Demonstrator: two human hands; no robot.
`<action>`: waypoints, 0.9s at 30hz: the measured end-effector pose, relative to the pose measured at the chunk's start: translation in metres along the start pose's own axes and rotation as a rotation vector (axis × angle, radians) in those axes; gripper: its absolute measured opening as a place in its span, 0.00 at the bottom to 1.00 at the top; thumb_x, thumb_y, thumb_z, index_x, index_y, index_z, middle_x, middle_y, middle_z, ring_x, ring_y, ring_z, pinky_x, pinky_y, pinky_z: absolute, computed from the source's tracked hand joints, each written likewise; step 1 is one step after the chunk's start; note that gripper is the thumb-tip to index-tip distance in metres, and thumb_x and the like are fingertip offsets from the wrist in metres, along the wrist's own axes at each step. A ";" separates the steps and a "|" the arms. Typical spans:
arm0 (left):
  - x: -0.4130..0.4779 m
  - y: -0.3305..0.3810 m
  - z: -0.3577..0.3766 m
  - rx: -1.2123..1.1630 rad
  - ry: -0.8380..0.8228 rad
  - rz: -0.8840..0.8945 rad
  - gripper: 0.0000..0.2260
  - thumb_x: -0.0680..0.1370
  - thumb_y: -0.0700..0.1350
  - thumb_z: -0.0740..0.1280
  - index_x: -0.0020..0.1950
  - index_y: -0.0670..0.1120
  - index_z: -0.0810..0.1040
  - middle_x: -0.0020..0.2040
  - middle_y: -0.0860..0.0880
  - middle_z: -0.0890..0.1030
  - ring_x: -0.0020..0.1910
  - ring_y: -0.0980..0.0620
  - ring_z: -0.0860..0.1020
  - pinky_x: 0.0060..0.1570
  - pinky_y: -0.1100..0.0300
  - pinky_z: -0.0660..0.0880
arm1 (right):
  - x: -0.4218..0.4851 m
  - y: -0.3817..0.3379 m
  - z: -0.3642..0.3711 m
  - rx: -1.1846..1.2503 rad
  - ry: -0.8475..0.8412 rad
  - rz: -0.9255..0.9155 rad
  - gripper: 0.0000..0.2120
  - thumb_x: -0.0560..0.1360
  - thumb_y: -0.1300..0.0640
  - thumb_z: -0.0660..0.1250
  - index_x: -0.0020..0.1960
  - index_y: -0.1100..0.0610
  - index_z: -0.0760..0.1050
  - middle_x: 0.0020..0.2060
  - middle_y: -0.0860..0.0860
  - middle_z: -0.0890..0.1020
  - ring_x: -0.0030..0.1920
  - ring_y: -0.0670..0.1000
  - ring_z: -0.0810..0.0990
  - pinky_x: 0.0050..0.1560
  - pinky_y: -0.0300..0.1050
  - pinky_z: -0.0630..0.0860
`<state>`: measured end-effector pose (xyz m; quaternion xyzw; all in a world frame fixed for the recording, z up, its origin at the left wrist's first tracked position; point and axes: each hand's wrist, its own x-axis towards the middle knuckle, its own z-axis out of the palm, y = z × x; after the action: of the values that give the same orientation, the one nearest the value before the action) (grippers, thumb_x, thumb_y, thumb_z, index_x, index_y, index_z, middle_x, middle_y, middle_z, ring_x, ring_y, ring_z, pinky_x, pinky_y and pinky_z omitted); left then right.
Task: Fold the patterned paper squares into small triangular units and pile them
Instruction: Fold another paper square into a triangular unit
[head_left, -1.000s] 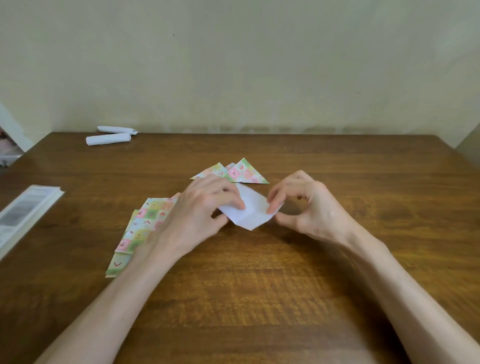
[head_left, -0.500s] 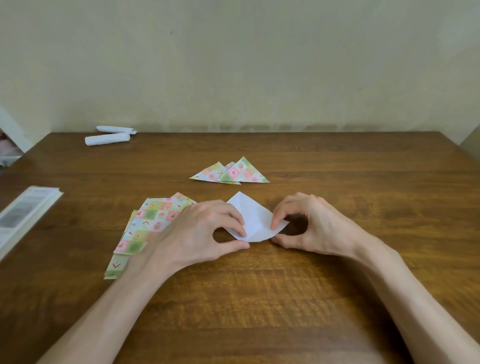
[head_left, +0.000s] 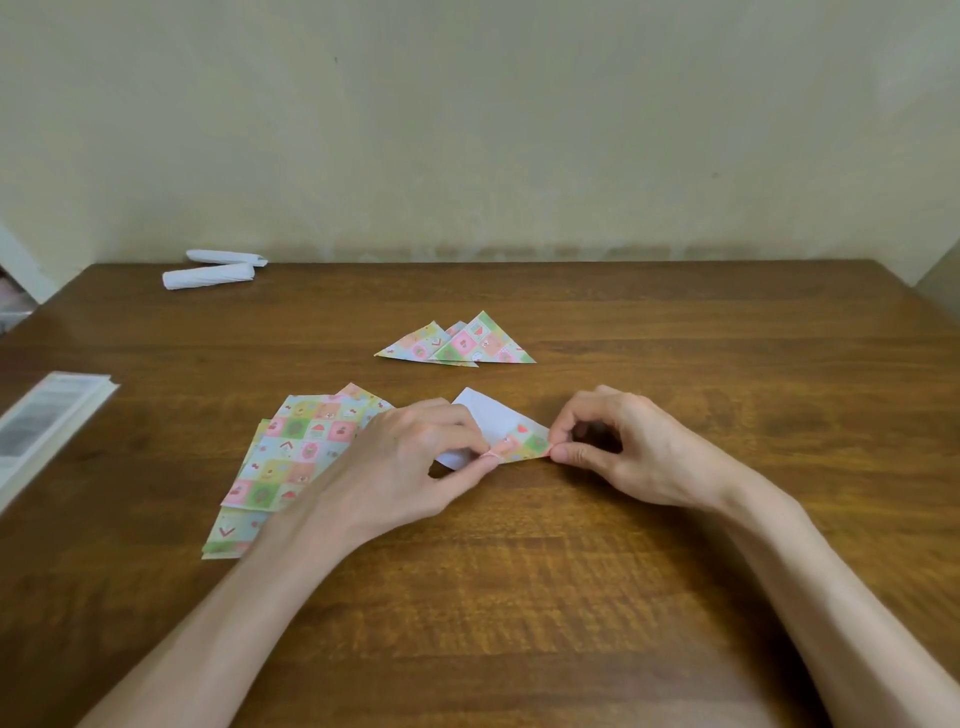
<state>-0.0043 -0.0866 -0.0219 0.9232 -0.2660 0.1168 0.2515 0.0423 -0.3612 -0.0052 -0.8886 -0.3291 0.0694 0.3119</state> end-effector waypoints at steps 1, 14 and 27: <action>0.000 0.002 0.000 -0.018 0.016 -0.013 0.11 0.82 0.57 0.67 0.47 0.53 0.85 0.44 0.61 0.81 0.45 0.58 0.78 0.42 0.53 0.78 | 0.000 0.000 -0.001 0.007 0.002 0.007 0.03 0.79 0.48 0.72 0.49 0.45 0.81 0.46 0.38 0.82 0.53 0.45 0.77 0.51 0.33 0.70; 0.005 0.005 0.011 -0.015 0.048 -0.296 0.19 0.80 0.64 0.64 0.36 0.53 0.77 0.34 0.57 0.76 0.41 0.57 0.75 0.40 0.59 0.72 | 0.008 -0.004 0.019 0.053 0.149 0.083 0.04 0.81 0.47 0.69 0.47 0.45 0.79 0.37 0.43 0.81 0.43 0.47 0.78 0.44 0.38 0.73; 0.003 0.011 0.010 0.120 0.056 -0.237 0.09 0.82 0.61 0.64 0.61 0.63 0.74 0.49 0.60 0.74 0.49 0.59 0.75 0.43 0.55 0.76 | 0.010 -0.002 0.027 -0.024 0.198 0.074 0.04 0.80 0.46 0.69 0.54 0.41 0.80 0.35 0.43 0.79 0.41 0.46 0.76 0.46 0.49 0.76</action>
<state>-0.0067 -0.1013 -0.0245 0.9579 -0.1405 0.1278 0.2154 0.0400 -0.3397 -0.0246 -0.9063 -0.2645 -0.0111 0.3294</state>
